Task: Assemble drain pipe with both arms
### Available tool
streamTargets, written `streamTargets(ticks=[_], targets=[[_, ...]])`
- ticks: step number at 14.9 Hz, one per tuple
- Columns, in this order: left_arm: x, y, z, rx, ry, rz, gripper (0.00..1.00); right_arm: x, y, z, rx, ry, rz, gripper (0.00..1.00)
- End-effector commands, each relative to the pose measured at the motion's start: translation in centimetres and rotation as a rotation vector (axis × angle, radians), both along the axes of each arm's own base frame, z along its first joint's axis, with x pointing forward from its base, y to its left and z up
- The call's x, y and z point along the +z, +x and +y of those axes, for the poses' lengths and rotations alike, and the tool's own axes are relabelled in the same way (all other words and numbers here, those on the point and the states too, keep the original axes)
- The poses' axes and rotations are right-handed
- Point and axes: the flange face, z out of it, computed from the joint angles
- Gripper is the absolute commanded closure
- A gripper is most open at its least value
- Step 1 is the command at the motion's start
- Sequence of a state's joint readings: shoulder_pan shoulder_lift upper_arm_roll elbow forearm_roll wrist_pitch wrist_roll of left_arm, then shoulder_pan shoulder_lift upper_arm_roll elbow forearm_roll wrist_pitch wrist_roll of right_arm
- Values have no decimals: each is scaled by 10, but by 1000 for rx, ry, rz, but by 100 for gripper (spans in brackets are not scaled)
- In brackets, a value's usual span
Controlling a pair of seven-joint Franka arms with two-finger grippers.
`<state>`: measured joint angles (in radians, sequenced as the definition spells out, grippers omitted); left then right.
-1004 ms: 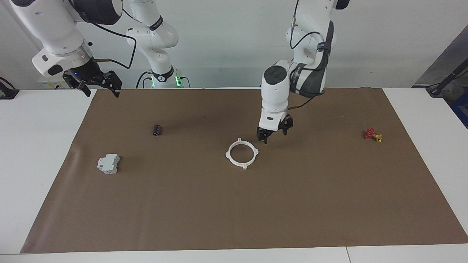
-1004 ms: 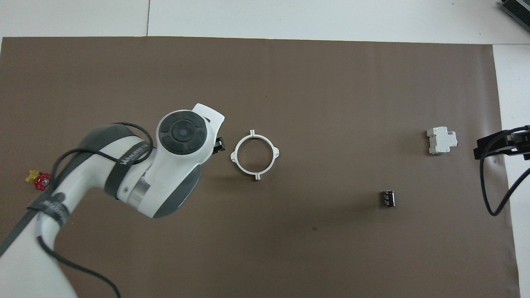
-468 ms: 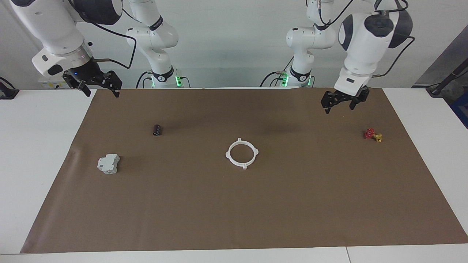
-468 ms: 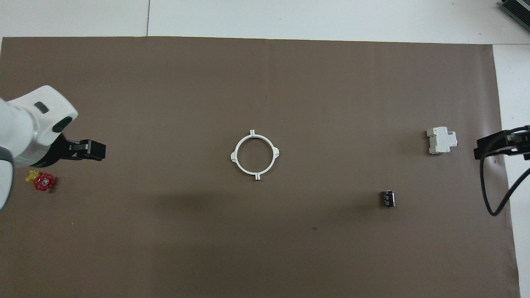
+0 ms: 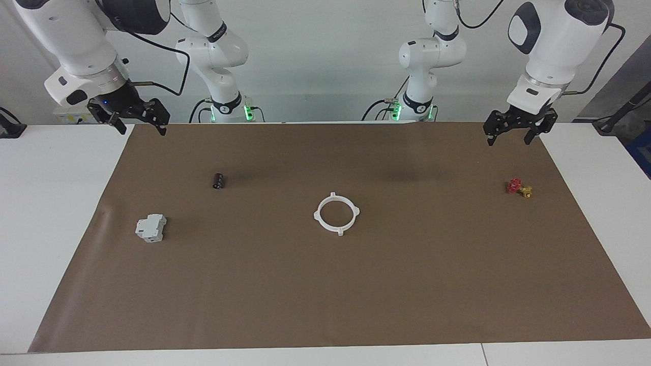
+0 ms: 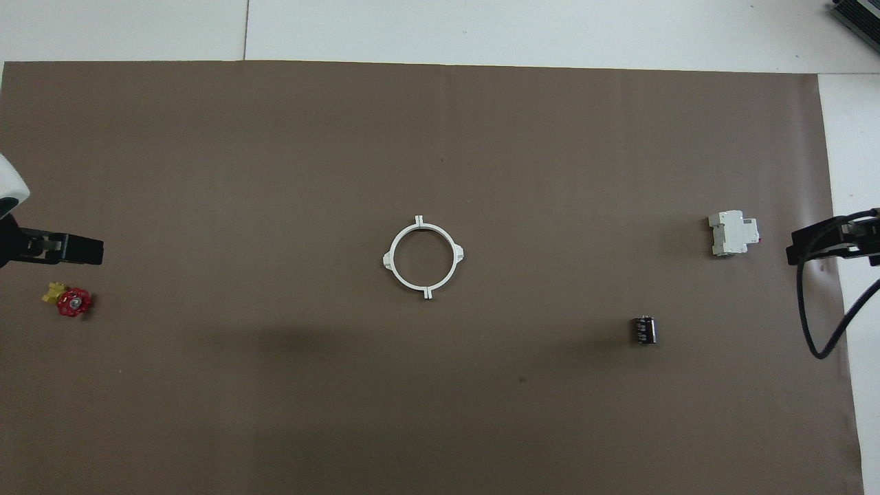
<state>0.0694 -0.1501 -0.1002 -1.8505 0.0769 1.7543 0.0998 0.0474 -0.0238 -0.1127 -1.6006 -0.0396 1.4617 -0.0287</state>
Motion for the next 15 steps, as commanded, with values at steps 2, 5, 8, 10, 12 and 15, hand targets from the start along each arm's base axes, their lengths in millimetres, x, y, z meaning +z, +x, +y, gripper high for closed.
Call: streamTargets(ticks=[2, 5, 8, 10, 12, 15], targets=[[0, 3, -8, -21, -19, -9, 0, 2, 4, 5, 9, 50, -84, 0], [5, 7, -6, 30, -166, -30, 0, 3, 6, 5, 7, 56, -96, 0], [4, 7, -1, 38, -175, -31, 0, 2, 6, 5, -11, 55, -93, 0], [3, 7, -4, 32, -175, -26, 0, 2, 6, 6, -45, 53, -93, 0], [3, 7, -4, 33, -174, -26, 0, 3, 6, 6, -49, 52, -96, 0], [-2, 7, -5, 32, -166, -46, 0, 2, 5, 5, -46, 54, -90, 0]])
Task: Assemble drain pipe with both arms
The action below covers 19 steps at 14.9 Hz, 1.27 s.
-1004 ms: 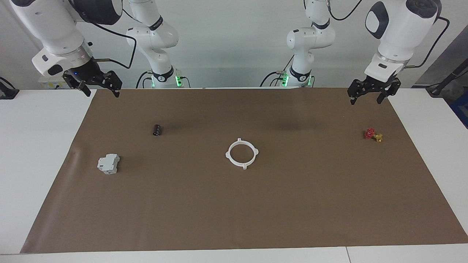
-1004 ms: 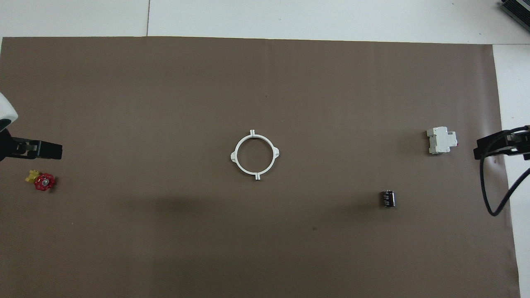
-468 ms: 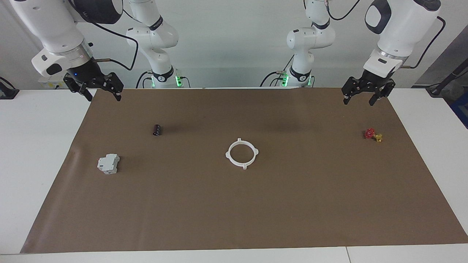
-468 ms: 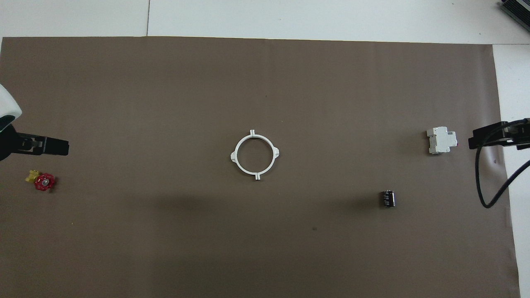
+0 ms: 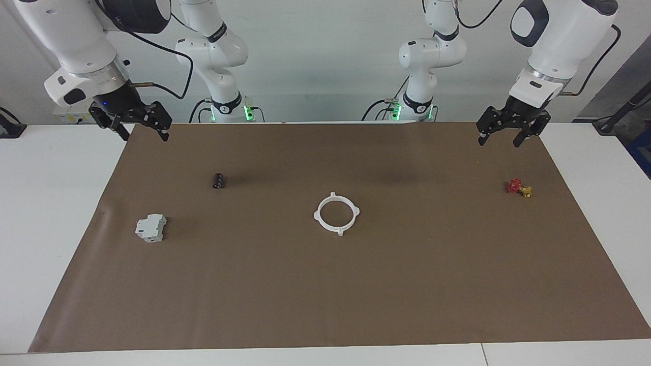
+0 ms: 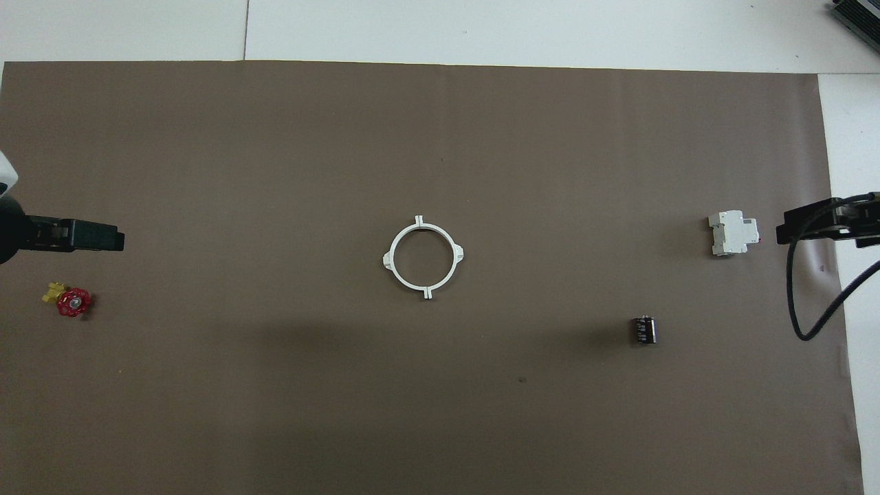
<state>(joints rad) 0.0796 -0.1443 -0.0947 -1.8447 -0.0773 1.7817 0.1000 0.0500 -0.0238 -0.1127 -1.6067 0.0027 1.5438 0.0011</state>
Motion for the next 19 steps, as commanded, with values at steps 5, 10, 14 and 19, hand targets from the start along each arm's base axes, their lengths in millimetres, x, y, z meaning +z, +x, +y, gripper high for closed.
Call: streamTargets(ticks=[5, 10, 14, 19], targets=[[15, -5, -18, -18, 61, 59, 0, -1, -6, -4, -25, 19, -8, 0], [39, -20, -12, 11, 63, 117, 0, -1, -6, -4, -25, 19, -8, 0], [71, -20, 3, 32, 43, 124, 0, -1, -6, -4, -25, 19, -8, 0], [69, -15, -6, 13, 53, 138, 0, -1, -6, -4, -25, 19, -8, 0]])
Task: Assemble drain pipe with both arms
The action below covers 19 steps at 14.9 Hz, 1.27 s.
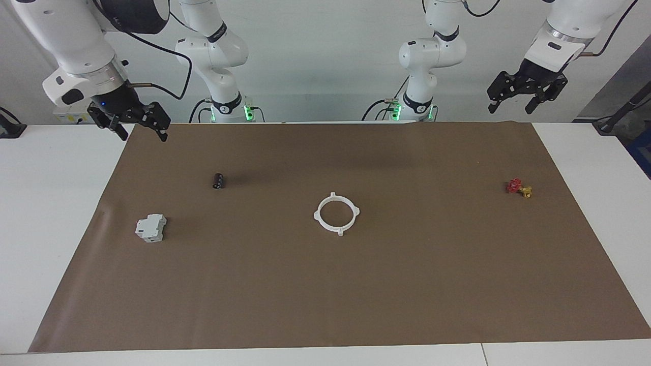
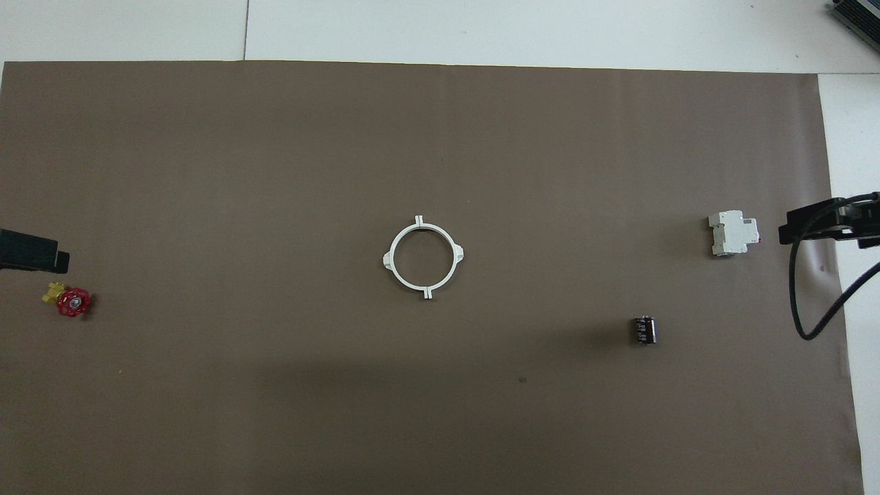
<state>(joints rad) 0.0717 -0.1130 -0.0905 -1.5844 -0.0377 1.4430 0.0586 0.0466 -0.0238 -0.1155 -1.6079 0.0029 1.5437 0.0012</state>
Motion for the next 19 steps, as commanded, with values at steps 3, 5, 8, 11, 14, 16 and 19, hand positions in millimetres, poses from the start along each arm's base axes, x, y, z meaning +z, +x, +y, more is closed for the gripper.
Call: streamTargets(ticks=[3, 5, 8, 11, 14, 16, 19], targets=[[-28, 1, -9, -14, 19, 31, 0, 0, -5, -1, -19, 18, -9, 0], [-31, 4, -10, -17, 18, 37, 0, 0, -5, -1, -19, 18, -9, 0], [-30, 3, -9, -14, 17, 42, 0, 0, -5, -1, -19, 18, -9, 0], [-24, 3, -6, -8, 12, 34, 0, 0, -5, -1, -19, 18, -9, 0], [-25, 2, -4, -4, 12, 41, 0, 0, -5, -1, -19, 18, -9, 0], [-24, 1, -3, -4, 12, 39, 0, 0, -5, -1, -19, 18, -9, 0], [-24, 2, -2, -2, 13, 37, 0, 0, -5, -1, -19, 18, -9, 0]])
